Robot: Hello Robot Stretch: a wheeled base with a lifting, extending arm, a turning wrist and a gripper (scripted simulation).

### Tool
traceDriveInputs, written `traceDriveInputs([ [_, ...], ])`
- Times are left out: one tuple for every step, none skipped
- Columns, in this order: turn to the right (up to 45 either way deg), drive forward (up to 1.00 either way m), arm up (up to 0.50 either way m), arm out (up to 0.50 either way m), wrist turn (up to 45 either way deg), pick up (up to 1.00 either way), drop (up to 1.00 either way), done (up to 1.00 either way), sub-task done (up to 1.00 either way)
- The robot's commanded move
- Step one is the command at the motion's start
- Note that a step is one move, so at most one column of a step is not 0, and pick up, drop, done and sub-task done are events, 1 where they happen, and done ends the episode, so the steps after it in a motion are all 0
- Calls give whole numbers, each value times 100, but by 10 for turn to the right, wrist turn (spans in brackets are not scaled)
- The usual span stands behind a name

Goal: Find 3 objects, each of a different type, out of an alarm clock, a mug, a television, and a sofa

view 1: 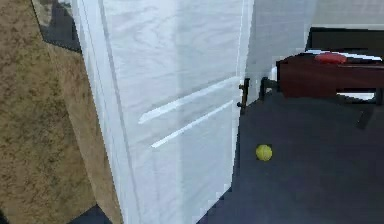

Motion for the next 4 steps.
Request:
traceDriveInputs([
  [0,40,0,0,0,0,0,0,0],
  [330,0,0,0,0,0,0,0,0],
  [0,15,0,0,0,0,0,0,0],
  [420,0,0,0,0,0,0,0,0],
])
